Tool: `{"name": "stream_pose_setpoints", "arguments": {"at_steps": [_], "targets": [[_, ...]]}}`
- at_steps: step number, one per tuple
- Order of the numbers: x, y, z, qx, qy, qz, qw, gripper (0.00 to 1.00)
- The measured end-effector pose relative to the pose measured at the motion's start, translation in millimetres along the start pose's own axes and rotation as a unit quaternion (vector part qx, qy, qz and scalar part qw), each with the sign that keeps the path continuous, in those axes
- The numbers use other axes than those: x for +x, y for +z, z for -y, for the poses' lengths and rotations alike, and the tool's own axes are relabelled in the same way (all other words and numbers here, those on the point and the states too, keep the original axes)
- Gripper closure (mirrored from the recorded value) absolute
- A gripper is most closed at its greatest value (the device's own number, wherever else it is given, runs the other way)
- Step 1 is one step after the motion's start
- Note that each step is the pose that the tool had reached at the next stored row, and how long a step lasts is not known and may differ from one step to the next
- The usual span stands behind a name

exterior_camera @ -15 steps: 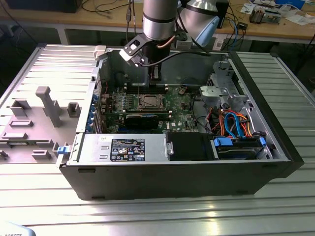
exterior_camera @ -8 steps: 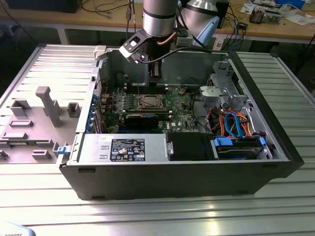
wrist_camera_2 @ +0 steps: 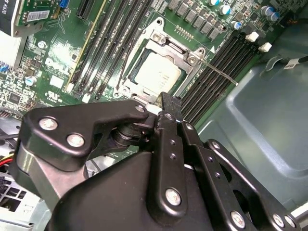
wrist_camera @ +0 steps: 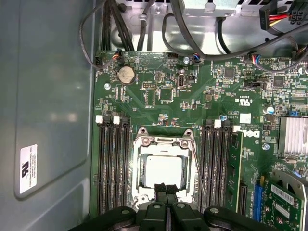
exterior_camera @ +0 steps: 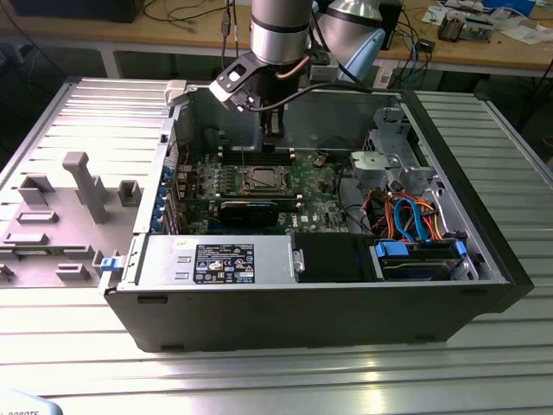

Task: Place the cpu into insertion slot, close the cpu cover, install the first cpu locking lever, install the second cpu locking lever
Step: 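Install the first cpu locking lever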

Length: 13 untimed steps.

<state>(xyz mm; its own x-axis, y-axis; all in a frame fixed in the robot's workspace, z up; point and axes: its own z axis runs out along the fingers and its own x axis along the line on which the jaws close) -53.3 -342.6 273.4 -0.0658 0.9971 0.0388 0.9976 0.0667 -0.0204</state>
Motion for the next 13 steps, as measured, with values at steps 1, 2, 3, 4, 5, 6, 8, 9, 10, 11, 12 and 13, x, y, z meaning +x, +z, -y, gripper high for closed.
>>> {"name": "stream_pose_setpoints", "arguments": {"at_steps": [1,2,3,4,5,6,8,9,10,11,12,13], "targets": [[0.0,0.0,0.0,0.0002,-0.004,0.0001,0.99999,0.89],[0.0,0.0,0.0,0.0005,-0.011,0.0002,0.99994,0.89],[0.0,0.0,0.0,0.0007,-0.017,0.0004,0.99985,0.89],[0.0,0.0,0.0,0.0009,-0.024,0.0005,0.99970,0.89],[0.0,0.0,0.0,0.0013,-0.032,0.0006,0.99948,0.89],[0.0,0.0,0.0,0.0017,-0.044,0.0009,0.99905,0.89],[0.0,0.0,0.0,0.0025,-0.062,0.0013,0.99806,0.89],[0.0,0.0,0.0,0.0027,-0.069,0.0014,0.99759,0.89],[0.0,0.0,0.0,0.0031,-0.080,0.0016,0.99682,0.89],[0.0,0.0,0.0,0.0034,-0.087,0.0018,0.99622,0.89],[0.0,0.0,0.1,0.0036,-0.093,0.0019,0.99569,0.89],[0.0,0.0,0.4,0.0038,-0.096,0.0020,0.99534,0.89]]}}
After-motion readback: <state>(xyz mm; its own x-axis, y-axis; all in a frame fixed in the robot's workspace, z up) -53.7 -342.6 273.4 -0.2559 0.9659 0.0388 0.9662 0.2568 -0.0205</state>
